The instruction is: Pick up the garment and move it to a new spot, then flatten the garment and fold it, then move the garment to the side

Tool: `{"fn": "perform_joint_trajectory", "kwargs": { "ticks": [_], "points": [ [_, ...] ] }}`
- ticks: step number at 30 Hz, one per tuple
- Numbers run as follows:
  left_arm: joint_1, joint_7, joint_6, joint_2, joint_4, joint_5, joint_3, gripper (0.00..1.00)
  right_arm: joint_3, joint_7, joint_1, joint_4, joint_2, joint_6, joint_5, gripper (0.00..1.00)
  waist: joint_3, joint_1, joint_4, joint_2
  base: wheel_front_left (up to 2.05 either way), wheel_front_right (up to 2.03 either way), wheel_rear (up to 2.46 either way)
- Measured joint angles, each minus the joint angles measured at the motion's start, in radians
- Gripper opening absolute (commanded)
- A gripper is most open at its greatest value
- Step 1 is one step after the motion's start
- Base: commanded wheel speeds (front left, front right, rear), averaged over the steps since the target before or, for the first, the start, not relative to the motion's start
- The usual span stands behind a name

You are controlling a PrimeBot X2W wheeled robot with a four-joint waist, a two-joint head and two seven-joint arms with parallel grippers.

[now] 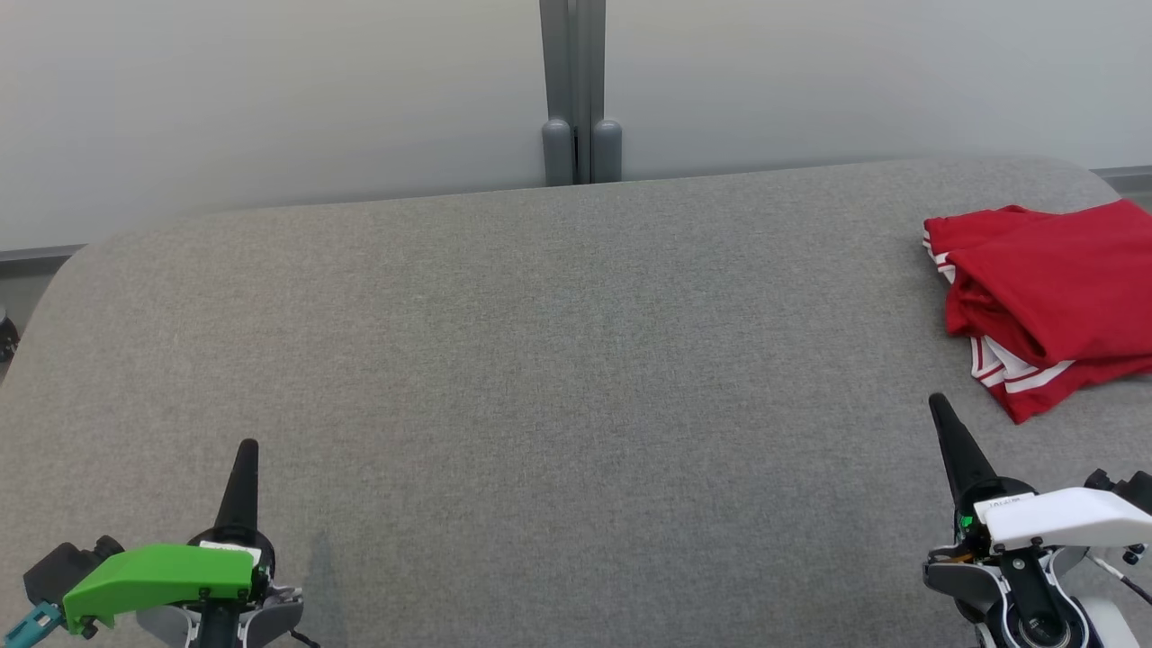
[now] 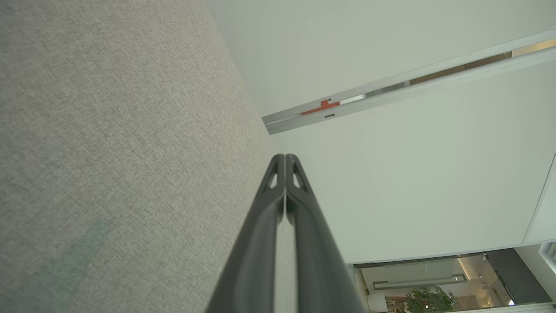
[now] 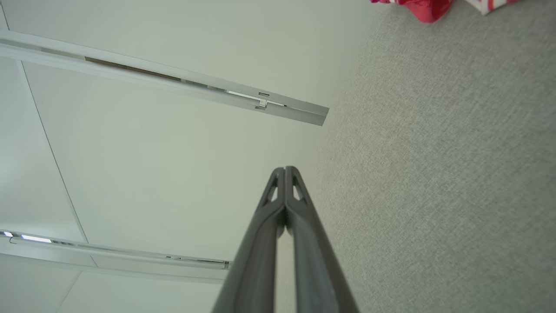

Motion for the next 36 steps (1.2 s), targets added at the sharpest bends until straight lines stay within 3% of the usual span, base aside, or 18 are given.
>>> {"fn": "perform_joint_trajectory", "kwargs": {
  "ticks": [36],
  "points": [
    [-0.042,0.068,-0.050,-0.036,0.012,-0.237,0.066,0.00,0.001,0.014,-0.070,0.081,-0.003,0.000,0.266,0.00,0.005,0.0000,-0.001,0.0000,0.00,0.00,0.00]
  ]
}}
